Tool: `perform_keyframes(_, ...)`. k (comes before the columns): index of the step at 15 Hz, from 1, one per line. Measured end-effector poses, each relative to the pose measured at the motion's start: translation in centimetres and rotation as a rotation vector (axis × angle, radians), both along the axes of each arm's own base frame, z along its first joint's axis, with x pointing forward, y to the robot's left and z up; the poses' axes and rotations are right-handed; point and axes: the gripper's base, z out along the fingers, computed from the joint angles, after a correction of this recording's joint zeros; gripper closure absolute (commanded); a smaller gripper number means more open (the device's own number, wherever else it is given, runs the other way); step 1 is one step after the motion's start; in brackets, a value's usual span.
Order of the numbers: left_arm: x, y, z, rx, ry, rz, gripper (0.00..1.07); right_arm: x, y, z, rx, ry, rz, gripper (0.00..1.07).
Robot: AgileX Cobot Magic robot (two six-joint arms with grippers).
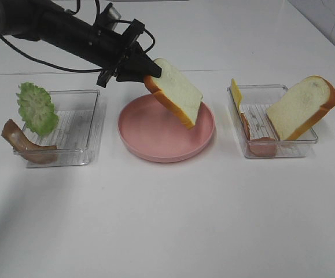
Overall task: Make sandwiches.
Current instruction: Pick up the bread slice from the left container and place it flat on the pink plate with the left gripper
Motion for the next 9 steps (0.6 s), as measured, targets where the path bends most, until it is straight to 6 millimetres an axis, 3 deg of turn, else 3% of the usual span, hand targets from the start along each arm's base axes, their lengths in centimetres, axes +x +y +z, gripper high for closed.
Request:
perform_keyframes(2, 0.1, -0.1, -1.0, -0.006, 0.015, 0.000, 1.06, 0.0, 0.0, 0.0, 0.000, 0.000, 0.000, 0.26)
perform_keyframes(5, 0.1, -0.1, -1.9, 0.003, 0.032, -0.003, 0.81, 0.0, 0.0, 0.0, 0.000, 0.000, 0.000, 0.26)
perform_keyframes(7, -0.1, -0.5, -2.4, 0.019, 0.038, -0.017, 0.55, 0.0, 0.0, 0.0, 0.000, 0.000, 0.000, 0.26)
perform_keyframes(9, -0.2, -0.7, -2.5, 0.054, 0.026, -0.039, 0.38, 0.0, 0.0, 0.0, 0.001, 0.000, 0.001, 0.26)
